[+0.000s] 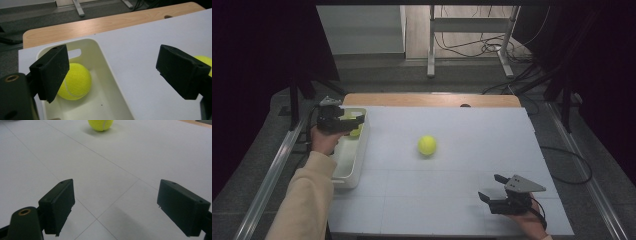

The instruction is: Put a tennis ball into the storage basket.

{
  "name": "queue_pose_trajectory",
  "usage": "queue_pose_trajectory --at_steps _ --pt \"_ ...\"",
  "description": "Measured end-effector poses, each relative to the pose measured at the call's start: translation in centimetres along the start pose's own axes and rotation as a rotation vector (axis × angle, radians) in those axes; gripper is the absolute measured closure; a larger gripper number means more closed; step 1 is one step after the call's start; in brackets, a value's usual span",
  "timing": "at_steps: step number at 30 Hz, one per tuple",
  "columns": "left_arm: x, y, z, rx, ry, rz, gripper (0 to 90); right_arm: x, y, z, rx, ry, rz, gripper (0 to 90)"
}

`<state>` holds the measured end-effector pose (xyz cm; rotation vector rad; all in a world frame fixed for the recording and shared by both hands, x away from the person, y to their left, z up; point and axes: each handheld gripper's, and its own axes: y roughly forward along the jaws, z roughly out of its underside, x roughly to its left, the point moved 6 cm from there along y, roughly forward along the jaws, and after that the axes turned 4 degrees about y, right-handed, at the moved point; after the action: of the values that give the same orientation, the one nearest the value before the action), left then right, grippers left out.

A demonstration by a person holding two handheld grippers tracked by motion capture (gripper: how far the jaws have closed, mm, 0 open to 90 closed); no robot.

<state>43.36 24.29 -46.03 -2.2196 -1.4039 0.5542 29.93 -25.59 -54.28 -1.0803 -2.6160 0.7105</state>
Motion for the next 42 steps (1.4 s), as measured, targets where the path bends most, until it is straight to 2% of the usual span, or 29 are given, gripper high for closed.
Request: queue_pose_trajectory --at_steps 6,13,14,18,21,29,34,42 --pt "-0.7 -0.6 0.0 -0.039 -0.016 0.041 13.5 -0.1 0.1 -0.1 -0.001 0.01 0.003 15.0" --pt "-1.7 -1.7 -0.3 -0.067 0.007 0.074 14.2 -0.3 0.1 -0.1 -0.005 0.024 0.006 15.0" --pt "-2.1 -1.9 -0.4 -0.081 0.01 0.094 14.3 -0.4 0.1 -0.1 -0.009 0.028 0.008 15.0" --pt "-2.8 -2.3 -0.6 -0.12 0.029 0.116 14.4 -0.4 0.1 -0.2 -0.012 0.027 0.012 15.1" --pt "-3.7 -2.6 -0.5 -0.148 0.033 0.16 14.6 -0.3 0.2 -0.1 -0.009 0.02 0.013 15.1" --pt "-6.4 -3.3 0.0 -0.163 0.072 0.241 14.6 -0.3 0.0 0.0 -0.009 0.022 0.014 15.2" --pt "-8.1 -3.5 -0.2 -0.168 0.111 0.27 14.6 -0.4 -0.1 0.1 -0.009 0.027 0.012 15.2" --pt "-9.7 -3.6 0.2 -0.168 0.129 0.312 15.0 -0.3 -0.1 0.2 -0.004 0.021 0.015 15.2"
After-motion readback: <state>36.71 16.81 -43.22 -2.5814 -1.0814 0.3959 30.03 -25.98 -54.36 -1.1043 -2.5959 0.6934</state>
